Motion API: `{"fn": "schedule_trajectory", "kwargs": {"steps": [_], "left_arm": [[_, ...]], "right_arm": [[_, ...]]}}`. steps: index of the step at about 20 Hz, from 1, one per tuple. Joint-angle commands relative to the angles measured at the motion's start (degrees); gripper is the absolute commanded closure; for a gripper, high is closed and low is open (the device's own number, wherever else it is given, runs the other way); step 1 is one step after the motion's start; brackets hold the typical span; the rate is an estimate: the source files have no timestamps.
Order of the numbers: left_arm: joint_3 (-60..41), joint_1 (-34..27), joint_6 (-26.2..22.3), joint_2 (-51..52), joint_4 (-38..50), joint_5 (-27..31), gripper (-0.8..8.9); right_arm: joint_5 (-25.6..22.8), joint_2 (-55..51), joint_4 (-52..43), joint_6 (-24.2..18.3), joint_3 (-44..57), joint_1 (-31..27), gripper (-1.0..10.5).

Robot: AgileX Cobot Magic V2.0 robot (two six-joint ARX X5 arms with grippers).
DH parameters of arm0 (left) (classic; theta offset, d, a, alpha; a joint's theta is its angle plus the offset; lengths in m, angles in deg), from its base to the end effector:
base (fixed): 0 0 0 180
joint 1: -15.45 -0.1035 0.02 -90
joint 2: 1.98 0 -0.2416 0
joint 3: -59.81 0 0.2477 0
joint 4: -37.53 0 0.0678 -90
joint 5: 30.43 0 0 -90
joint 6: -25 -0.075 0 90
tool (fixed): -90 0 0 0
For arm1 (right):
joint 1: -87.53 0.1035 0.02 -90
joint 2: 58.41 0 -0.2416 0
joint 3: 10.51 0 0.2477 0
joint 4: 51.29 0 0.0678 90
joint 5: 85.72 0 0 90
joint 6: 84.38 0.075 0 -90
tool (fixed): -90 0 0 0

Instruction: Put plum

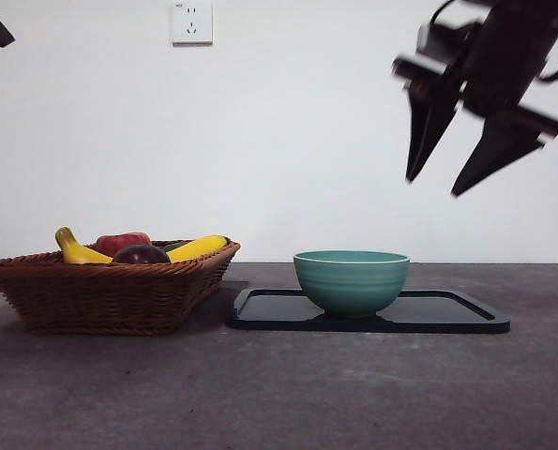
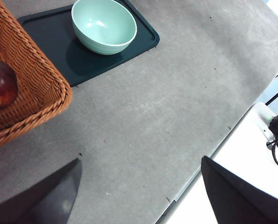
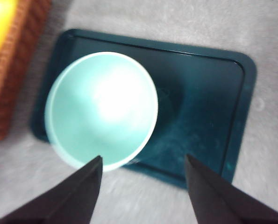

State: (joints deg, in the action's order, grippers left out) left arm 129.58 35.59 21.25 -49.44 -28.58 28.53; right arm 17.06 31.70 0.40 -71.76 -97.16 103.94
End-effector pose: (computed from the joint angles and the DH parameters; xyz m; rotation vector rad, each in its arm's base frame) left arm 0.1567 -0.0987 0.2841 -0.0170 0.7575 -0.8732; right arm 0.3294 0.1143 0.2145 0.1676 1.0189 0.3600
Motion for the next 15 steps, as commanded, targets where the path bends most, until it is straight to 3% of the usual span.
{"fn": "schedule_trajectory", "kwargs": {"steps": [1,10,13,15], "left_arm": [[1.09,0.24,-1.36,-0.33,0.44,-0.37,4.09],[1.09,0.24,-1.4,-0.33,0.46,-0.37,4.09],[1.09,0.24,-1.42,-0.33,0.5,-0.37,4.09],[1.09,0.24,-1.44,-0.33,0.52,-0.37,4.09]], "right_arm": [[-0.22,4.37,-2.99,-1.03,-1.44,0.33,6.7],[-0.37,13.68,-10.1,-0.55,-1.44,0.76,6.8],[-0.66,14.38,-11.69,-0.61,-1.44,0.98,8.0],[-0.83,14.4,-12.35,-0.63,-1.44,1.09,8.1]]}}
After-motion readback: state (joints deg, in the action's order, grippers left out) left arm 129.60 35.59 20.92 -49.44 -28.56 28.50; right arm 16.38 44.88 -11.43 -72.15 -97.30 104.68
